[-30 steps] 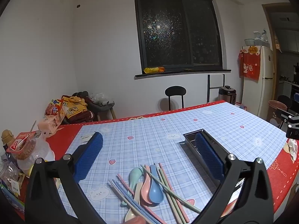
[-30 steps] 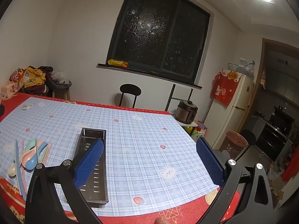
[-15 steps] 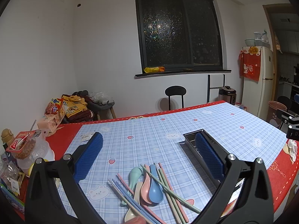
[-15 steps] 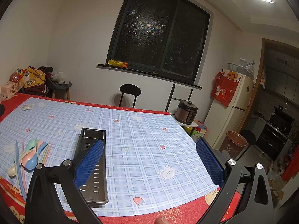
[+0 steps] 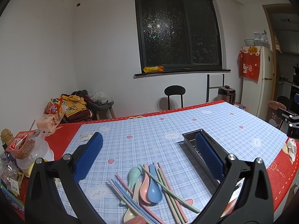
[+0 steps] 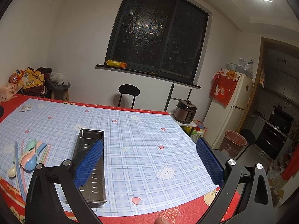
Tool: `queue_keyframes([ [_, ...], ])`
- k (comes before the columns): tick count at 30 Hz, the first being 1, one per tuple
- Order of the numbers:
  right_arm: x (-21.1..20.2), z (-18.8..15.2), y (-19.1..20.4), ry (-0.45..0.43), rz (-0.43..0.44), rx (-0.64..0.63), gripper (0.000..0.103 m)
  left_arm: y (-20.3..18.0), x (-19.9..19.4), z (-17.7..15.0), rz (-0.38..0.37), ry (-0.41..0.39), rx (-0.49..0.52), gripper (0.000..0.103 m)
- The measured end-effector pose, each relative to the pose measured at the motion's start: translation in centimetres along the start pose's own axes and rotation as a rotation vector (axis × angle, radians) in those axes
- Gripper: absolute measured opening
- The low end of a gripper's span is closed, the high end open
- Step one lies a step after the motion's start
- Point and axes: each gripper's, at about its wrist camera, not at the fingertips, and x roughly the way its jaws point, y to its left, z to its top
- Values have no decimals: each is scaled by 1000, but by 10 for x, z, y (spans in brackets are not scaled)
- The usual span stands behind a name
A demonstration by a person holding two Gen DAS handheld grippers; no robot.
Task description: Organize utensils
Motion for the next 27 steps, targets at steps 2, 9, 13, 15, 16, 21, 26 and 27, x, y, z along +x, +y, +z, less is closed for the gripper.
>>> queue_keyframes([
  [2,-1,0,-1,-2,-1,0,98,-1,0,0,0,0,0,98],
  [9,0,1,-2,1,-5,5,98,-2,1,-1,1,1,0,98],
  [13,0,0,-2,1,-5,7,98,-2,4,-1,-5,2,-6,98],
  [15,0,1,-3,3,-5,8,98,-1,4,-1,-6,4,-4,98],
  [16,0,1,-3,3,-4,8,98,-1,4,-1,-6,5,-4,98],
  [21,0,0,-3,3,-4,8,98,-1,4,-1,-6,5,-5,98],
  [26,1,0,-3,4,-3,9,98,-1,3,-1,-6,7,-7,98],
  [27,1,0,-3,5,-3,9,98,-1,4,-1,-6,8,-7,98],
])
